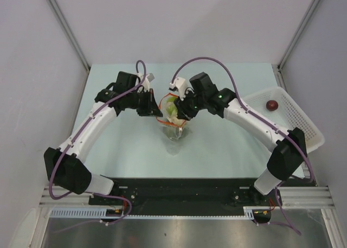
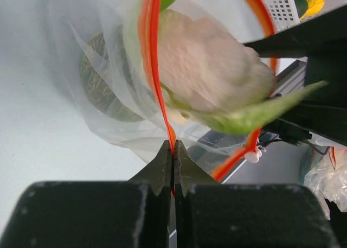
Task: Place the food in the zip-top bag and seal the zipper
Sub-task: Place the fake vegetable in the zipper food storage bag.
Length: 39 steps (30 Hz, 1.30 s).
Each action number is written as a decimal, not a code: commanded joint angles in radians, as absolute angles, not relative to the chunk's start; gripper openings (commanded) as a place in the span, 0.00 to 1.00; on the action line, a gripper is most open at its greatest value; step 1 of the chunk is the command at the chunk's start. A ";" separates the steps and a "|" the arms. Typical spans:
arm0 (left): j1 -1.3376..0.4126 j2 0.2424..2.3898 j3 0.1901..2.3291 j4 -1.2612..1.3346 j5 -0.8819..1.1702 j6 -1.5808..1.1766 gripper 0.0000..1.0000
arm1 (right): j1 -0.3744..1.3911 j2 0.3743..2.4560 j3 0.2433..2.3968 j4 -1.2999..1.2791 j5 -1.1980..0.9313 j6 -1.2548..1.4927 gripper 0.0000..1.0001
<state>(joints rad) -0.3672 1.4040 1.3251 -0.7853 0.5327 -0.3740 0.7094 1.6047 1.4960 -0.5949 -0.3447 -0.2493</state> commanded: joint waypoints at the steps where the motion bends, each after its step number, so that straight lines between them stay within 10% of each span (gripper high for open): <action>1: -0.360 1.362 1.335 -0.756 0.584 -0.373 0.00 | 0.759 1.652 1.517 -0.686 -0.126 -0.360 0.00; 13: -0.338 1.373 1.336 -0.767 0.658 -0.383 0.00 | 0.896 1.772 1.638 -0.787 0.293 -0.485 0.00; 17: -0.311 1.384 1.319 -0.769 0.680 -0.394 0.00 | 0.884 1.749 1.695 -0.824 0.198 -0.473 0.69; 20: -0.299 1.388 1.318 -0.764 0.683 -0.399 0.00 | 0.867 1.698 1.747 -0.850 0.103 -0.459 0.92; 39: -0.298 1.391 1.310 -0.755 0.681 -0.402 0.00 | 0.528 1.595 1.637 -0.974 -0.465 -0.202 0.87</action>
<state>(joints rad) -0.3042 1.4006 1.3201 -0.7864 0.6521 -0.3851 0.5362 1.5841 1.6962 -0.9310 -0.2993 -0.2600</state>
